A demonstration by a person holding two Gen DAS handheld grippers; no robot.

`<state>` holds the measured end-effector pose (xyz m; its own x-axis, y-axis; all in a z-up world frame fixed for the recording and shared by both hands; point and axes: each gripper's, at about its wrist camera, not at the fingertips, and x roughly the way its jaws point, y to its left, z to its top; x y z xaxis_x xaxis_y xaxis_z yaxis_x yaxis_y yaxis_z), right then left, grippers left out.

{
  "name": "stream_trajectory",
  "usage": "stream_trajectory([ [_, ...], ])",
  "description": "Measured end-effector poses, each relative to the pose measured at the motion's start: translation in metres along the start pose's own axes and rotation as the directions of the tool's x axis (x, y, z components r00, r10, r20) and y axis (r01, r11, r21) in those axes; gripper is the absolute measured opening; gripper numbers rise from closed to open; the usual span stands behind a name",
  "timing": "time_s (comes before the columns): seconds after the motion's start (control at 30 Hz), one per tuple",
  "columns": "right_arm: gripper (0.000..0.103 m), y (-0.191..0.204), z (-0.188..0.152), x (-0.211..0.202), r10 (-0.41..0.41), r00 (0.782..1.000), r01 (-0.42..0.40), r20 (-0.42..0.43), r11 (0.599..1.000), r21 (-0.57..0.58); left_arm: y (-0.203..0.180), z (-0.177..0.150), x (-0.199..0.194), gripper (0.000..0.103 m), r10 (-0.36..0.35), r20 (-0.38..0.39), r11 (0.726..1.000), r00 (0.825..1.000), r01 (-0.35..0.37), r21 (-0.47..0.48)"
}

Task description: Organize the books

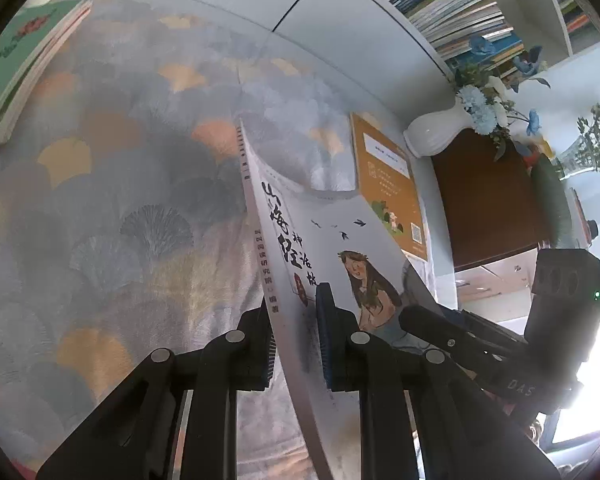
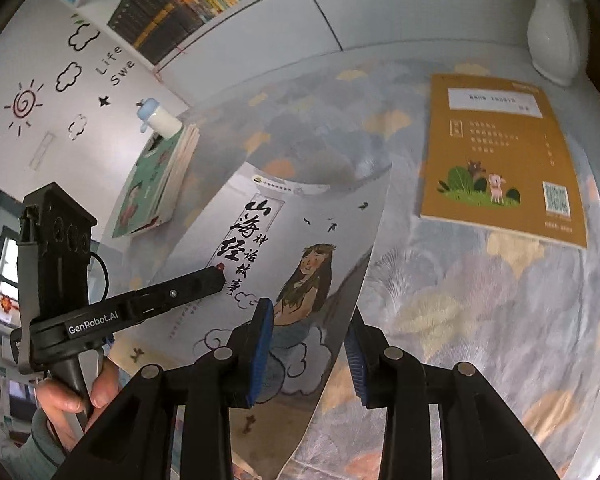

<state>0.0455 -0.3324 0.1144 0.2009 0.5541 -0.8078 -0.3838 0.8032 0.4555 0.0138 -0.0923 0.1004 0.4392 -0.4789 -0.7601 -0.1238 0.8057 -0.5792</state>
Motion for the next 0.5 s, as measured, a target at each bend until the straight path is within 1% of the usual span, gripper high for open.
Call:
stream_trajectory([
  [0.23, 0.034, 0.002, 0.002, -0.008, 0.013, 1.000, -0.013, 0.007, 0.999, -0.042, -0.008, -0.002, -0.010, 0.014, -0.002, 0.020, 1.000, 1.000, 0.002, 0.006],
  [0.5, 0.034, 0.008, 0.003, -0.025, 0.045, 0.998, -0.042, 0.043, 0.996, -0.084, -0.013, 0.002, -0.036, 0.014, -0.043, 0.063, 0.999, 0.997, 0.042, 0.010],
])
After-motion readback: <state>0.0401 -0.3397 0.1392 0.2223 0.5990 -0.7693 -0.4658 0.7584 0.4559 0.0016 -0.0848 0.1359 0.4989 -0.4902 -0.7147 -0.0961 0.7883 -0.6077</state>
